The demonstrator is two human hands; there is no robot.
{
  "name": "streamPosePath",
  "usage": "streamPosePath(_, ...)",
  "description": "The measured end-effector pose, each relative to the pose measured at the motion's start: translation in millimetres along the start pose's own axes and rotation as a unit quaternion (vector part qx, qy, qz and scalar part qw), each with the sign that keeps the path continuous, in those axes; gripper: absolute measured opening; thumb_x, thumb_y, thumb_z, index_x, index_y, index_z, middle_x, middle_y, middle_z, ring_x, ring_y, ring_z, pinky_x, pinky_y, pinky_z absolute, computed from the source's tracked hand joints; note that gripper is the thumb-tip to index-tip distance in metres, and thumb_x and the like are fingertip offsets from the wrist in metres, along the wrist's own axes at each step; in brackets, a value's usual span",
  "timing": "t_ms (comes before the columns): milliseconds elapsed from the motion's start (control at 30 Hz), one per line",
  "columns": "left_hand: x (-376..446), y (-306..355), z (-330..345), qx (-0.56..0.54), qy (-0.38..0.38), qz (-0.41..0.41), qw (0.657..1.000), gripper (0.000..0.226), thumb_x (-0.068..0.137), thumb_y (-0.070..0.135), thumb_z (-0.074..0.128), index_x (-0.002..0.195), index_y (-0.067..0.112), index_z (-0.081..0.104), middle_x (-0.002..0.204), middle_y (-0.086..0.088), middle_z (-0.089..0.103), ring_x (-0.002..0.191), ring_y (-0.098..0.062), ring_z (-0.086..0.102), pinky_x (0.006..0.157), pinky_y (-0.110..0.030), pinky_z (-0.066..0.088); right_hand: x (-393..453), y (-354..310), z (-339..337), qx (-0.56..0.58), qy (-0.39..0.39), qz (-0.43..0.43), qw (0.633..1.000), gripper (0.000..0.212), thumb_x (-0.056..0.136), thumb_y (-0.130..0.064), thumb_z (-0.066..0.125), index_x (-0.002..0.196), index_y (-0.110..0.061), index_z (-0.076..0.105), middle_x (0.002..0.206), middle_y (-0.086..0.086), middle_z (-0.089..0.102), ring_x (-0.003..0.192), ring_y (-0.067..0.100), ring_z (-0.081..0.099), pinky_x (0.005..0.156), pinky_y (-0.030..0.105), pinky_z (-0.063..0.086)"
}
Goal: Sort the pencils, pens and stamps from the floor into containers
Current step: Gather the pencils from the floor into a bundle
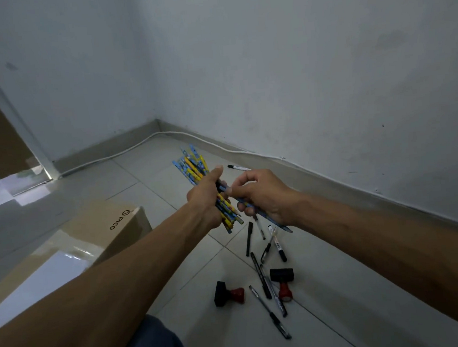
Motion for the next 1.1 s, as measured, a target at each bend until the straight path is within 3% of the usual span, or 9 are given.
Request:
streamPosePath(100,-2,-5,7,0.026,-0.018,-0.002,0.999,0.039,0.075,0.034,0.089,0.084,0.007,0.062,0.067,-0.01,0.056,0.046,-0.024,0.053,0.05,-0.03,0.051,4,4,0,0.021,0.023,0.008,0.999,0.023,0.088,-0.008,0.081,0.088,-0.004,0.058,0.062,0.009,0.07,0.051,0.019,0.061,0.042,0.025,0.046)
streamPosePath(200,-3,-3,6,0.025,-0.004,-0.004,1.0,0.031,0.077,0.025,0.085,0.082,0.008,0.059,0.061,-0.009,0.055,0.045,-0.025,0.054,0.05,-0.031,0.052,2,2,1,0.004,-0.004,-0.007,1.0,0.017,0.089,-0.009,0.08,0.092,-0.001,0.065,0.066,0.009,0.07,0.059,0.02,0.065,0.051,0.027,0.054)
streamPosePath(400,1,15,-16,-0.034,0.055,-0.01,0.998,0.033,0.089,0.024,0.076,0.068,0.012,0.053,0.054,-0.003,0.048,0.046,-0.018,0.045,0.05,-0.029,0.043,-3,3,-2,-0.018,-0.091,-0.001,0.996,0.024,0.093,-0.015,0.076,0.115,-0.008,0.072,0.091,0.009,0.072,0.077,0.023,0.07,0.064,0.032,0.058)
streamPosePath(533,0,25,-25,-0.071,0.09,-0.001,0.993,0.024,0.086,0.025,0.078,0.082,0.012,0.058,0.059,-0.001,0.051,0.049,-0.016,0.047,0.049,-0.028,0.042,0,13,-2,0.076,0.0,0.048,0.996,0.03,0.095,-0.031,0.071,0.113,-0.007,0.073,0.105,0.013,0.074,0.088,0.023,0.073,0.076,0.036,0.062)
streamPosePath(667,-9,19,-13,-0.094,0.089,0.014,0.991,0.035,0.077,0.023,0.083,0.102,0.01,0.062,0.079,-0.008,0.066,0.064,-0.023,0.065,0.055,-0.032,0.056,2,23,16,0.206,0.086,0.142,0.964,0.035,0.098,-0.041,0.063,0.104,-0.008,0.069,0.104,0.014,0.073,0.091,0.028,0.073,0.091,0.044,0.061)
streamPosePath(833,-26,11,15,-0.121,0.043,0.043,0.991,0.015,0.084,0.005,0.075,0.081,0.007,0.061,0.058,-0.004,0.06,0.053,-0.017,0.062,0.044,-0.023,0.052,2,24,28,0.275,0.155,0.149,0.937,0.045,0.099,-0.047,0.054,0.102,-0.005,0.068,0.107,0.021,0.075,0.087,0.034,0.074,0.076,0.04,0.059)
streamPosePath(967,-32,20,22,-0.158,0.018,0.042,0.986,0.02,0.09,0.008,0.073,0.08,0.01,0.056,0.05,0.0,0.056,0.046,-0.014,0.059,0.044,-0.023,0.051,4,22,11,0.262,0.222,0.112,0.933,0.047,0.098,-0.049,0.052,0.095,-0.006,0.07,0.1,0.012,0.071,0.093,0.029,0.071,0.08,0.04,0.053)
streamPosePath(1100,-44,33,17,-0.17,0.044,0.088,0.981,0.022,0.088,0.013,0.08,0.092,0.008,0.058,0.053,-0.001,0.058,0.044,-0.013,0.058,0.047,-0.024,0.053,-2,21,8,0.29,0.233,0.116,0.921,0.052,0.1,-0.054,0.045,0.1,-0.008,0.069,0.106,0.012,0.069,0.095,0.025,0.066,0.083,0.039,0.049)
Point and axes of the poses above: each hand's wrist, its own x-axis towards the middle knuckle, its own z-axis out of the palm, y = z × x, the point moved 5 cm from there along x, towards the middle knuckle
